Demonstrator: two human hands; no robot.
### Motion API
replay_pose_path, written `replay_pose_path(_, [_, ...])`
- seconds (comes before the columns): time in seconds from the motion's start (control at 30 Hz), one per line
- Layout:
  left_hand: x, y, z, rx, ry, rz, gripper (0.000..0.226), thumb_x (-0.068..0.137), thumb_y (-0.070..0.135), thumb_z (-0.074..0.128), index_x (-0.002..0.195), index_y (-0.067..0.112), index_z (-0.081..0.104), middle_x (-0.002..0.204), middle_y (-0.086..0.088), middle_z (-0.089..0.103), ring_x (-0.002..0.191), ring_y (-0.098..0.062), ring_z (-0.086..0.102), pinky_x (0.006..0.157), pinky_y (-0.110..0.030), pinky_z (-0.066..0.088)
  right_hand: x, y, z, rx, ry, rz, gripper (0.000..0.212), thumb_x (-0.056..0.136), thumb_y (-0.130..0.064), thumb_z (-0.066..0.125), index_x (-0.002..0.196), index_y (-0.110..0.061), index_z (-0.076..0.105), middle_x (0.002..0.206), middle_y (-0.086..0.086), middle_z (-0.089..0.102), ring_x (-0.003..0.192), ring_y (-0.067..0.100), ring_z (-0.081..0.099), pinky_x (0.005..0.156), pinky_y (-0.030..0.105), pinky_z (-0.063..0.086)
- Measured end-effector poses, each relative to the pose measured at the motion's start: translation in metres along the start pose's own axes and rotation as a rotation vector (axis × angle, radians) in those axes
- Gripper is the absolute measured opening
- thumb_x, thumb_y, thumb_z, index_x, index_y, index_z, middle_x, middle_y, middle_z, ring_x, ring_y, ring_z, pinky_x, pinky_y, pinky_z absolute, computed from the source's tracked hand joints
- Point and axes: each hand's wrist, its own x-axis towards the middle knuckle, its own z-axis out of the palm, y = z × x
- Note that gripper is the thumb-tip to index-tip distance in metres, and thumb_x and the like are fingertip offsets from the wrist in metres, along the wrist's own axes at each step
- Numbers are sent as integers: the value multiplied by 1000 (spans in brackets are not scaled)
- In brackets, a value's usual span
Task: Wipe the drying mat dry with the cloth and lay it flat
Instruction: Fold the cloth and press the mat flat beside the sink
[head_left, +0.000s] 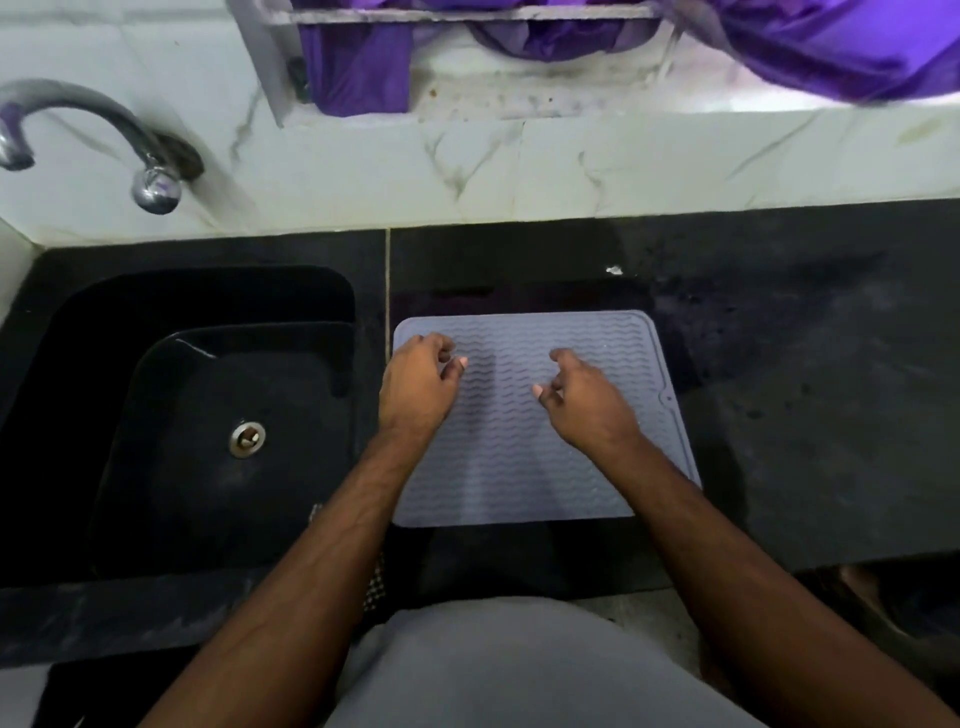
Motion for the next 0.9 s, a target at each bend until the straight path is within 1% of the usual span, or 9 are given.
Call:
replay_pose_path(0.1, [15, 20, 14, -5, 30, -26, 34, 95, 31, 66, 123, 11, 67, 114, -2, 69, 102, -13, 66, 93, -36, 56, 21, 21, -19, -9, -4, -26, 55, 99, -40, 57, 147, -20, 38, 133, 9, 61, 122, 28, 57, 99, 49, 50])
replay_pose_path(0.23, [23, 31, 27, 19, 52, -78, 34, 96, 33, 66, 123, 13, 67, 114, 0, 69, 102, -12, 66, 92, -37, 57, 42, 38, -29, -17, -52, -45, 55, 99, -40, 57, 147, -21, 38, 136, 6, 60, 123, 27, 58, 98, 50, 50])
replay_pose_path(0.37, [31, 25, 36, 48, 7, -113, 36, 96, 34, 65, 125, 13, 66, 116, -2, 69, 105, -15, 66, 94, -39, 56, 65, 42, -27, -45, -83, -84, 52, 99, -37, 57, 145, -19, 43, 137, 7, 57, 122, 27, 58, 98, 50, 51])
replay_pose_path(0.47, [46, 16, 40, 114, -44, -113, 36, 96, 31, 65, 126, 12, 65, 120, -5, 68, 109, -20, 65, 95, -41, 55, 89, 34, -24, -87, -86, -115, 43, 100, -31, 57, 140, -15, 51, 136, 6, 51, 120, 27, 58, 99, 48, 51])
replay_pose_path(0.57, [68, 7, 41, 206, -71, -92, 42, 96, 26, 63, 135, 12, 60, 131, -8, 64, 120, -25, 60, 103, -40, 49, 116, 20, -17, -116, -89, -168, 39, 101, -26, 57, 137, -12, 54, 134, 5, 49, 116, 27, 57, 98, 46, 50])
replay_pose_path(0.63, [83, 2, 44, 267, -130, -36, 52, 99, 22, 60, 148, 14, 47, 148, -7, 53, 135, -25, 49, 113, -38, 40, 132, 9, -10, -129, -99, -189, 45, 101, -23, 57, 144, -13, 48, 139, 6, 47, 121, 27, 53, 100, 47, 49])
replay_pose_path(0.7, [98, -3, 48, 334, -212, 4, 55, 101, 22, 55, 154, 18, 39, 156, -4, 43, 143, -24, 40, 117, -37, 33, 146, -1, -3, -147, -120, -172, 49, 101, -21, 57, 147, -17, 43, 138, 6, 44, 121, 27, 51, 99, 48, 49])
replay_pose_path(0.8, [112, -12, 53, 435, -226, 43, 47, 102, 26, 51, 148, 22, 47, 148, -3, 51, 133, -25, 49, 110, -40, 39, 158, -4, 5, -149, -115, -137, 38, 99, -22, 59, 136, -20, 51, 127, 4, 46, 115, 24, 52, 93, 46, 52])
replay_pose_path(0.9, [120, -20, 57, 465, -203, 79, 37, 100, 29, 54, 136, 23, 60, 125, -5, 59, 115, -27, 55, 102, -41, 39, 161, 1, 10, -165, -112, -151, 18, 97, -20, 60, 114, -22, 61, 111, 2, 49, 107, 23, 51, 87, 45, 52])
